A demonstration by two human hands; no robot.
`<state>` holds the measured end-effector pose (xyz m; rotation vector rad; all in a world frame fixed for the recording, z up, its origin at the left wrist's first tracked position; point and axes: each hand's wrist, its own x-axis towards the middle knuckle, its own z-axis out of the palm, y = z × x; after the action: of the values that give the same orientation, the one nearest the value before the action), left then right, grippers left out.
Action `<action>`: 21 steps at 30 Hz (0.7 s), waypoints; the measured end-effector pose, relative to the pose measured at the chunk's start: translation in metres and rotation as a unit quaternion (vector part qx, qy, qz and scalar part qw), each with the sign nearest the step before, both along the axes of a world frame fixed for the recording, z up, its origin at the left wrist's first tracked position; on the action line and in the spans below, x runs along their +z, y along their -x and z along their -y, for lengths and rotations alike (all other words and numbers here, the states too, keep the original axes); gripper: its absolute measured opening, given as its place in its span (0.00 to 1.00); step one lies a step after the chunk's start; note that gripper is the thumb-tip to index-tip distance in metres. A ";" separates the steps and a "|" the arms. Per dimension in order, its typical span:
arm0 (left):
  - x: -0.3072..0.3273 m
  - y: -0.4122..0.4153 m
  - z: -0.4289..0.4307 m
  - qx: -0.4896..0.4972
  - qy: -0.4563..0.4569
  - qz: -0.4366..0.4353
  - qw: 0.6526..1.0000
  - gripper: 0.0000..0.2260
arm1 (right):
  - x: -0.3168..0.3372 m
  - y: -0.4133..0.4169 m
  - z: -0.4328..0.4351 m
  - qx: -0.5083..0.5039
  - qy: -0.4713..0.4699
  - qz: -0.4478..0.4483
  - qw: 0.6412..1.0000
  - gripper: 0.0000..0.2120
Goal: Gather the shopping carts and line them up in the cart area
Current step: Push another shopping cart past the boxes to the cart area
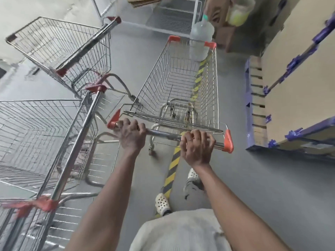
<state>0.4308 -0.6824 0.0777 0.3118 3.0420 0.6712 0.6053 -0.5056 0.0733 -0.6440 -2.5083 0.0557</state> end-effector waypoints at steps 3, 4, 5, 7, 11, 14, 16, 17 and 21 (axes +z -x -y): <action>-0.004 0.028 -0.027 0.012 -0.010 0.004 1.000 0.16 | 0.000 0.031 -0.033 -0.007 0.004 -0.007 1.000 0.14; -0.003 0.035 -0.038 0.016 -0.017 -0.001 1.000 0.15 | -0.001 0.041 -0.045 -0.010 0.003 -0.010 1.000 0.14; -0.002 0.042 -0.051 0.019 -0.027 -0.005 0.999 0.14 | -0.001 0.052 -0.059 -0.013 0.001 -0.011 1.000 0.15; 0.002 0.053 -0.078 0.017 -0.048 -0.019 0.999 0.13 | -0.001 0.074 -0.087 -0.005 0.003 -0.006 1.000 0.16; 0.005 0.083 -0.123 0.053 -0.092 -0.045 0.993 0.17 | 0.001 0.118 -0.134 0.010 0.015 -0.009 1.000 0.12; 0.002 0.114 -0.158 0.066 -0.106 -0.056 0.991 0.18 | 0.001 0.156 -0.170 -0.003 0.029 -0.017 0.999 0.08; 0.002 0.138 -0.179 0.067 -0.100 -0.051 0.991 0.19 | 0.002 0.185 -0.192 -0.007 0.038 -0.018 0.999 0.07; 0.003 0.151 -0.188 0.069 -0.092 -0.041 0.993 0.20 | 0.002 0.198 -0.201 -0.007 0.040 -0.016 0.999 0.07; 0.004 0.206 -0.219 0.075 -0.074 -0.017 0.994 0.20 | 0.001 0.257 -0.236 -0.004 0.042 -0.016 0.999 0.07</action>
<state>0.2244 -0.4635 0.0817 0.0971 3.0772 0.9118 0.3478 -0.2692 0.0738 -0.6814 -2.4828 0.1671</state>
